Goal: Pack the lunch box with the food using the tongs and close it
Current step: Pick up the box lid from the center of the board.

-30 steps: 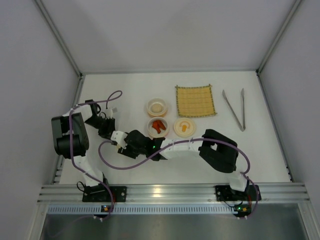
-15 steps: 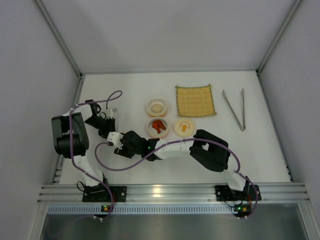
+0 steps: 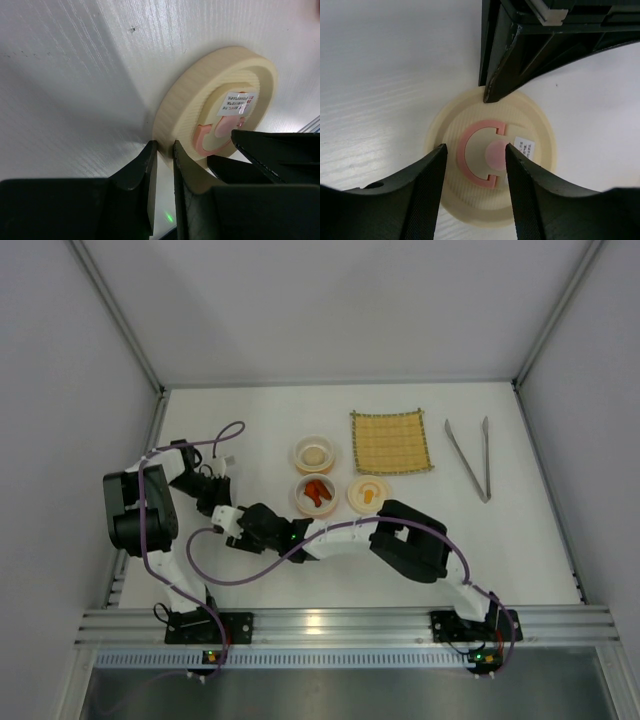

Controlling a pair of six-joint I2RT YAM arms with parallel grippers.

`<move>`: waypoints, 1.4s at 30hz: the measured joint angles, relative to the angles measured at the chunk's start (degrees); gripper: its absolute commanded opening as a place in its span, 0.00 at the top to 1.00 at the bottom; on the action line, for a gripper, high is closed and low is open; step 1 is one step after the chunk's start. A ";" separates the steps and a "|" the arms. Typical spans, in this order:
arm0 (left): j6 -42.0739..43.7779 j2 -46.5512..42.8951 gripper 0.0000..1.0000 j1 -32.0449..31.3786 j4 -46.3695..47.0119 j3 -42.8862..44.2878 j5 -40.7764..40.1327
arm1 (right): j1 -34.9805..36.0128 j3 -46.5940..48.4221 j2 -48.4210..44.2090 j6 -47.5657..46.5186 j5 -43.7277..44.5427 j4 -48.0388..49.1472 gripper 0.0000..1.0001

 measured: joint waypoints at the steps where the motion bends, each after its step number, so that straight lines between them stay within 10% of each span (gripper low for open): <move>1: 0.07 0.02 1.00 0.00 -0.02 0.00 0.00 | 0.00 0.13 0.11 -0.39 0.15 0.09 0.51; 17: 0.48 0.04 1.00 0.00 0.04 -0.09 -0.02 | -0.07 3.17 2.82 -1.88 2.12 0.79 0.74; 36: 1.70 0.04 1.00 -0.02 0.02 -0.39 0.04 | -5.81 3.13 -1.27 -2.86 4.04 0.90 0.78; 42: 2.32 -0.04 1.00 -0.02 -0.11 -0.39 0.02 | -9.55 3.10 -2.38 -2.91 4.04 0.59 0.66</move>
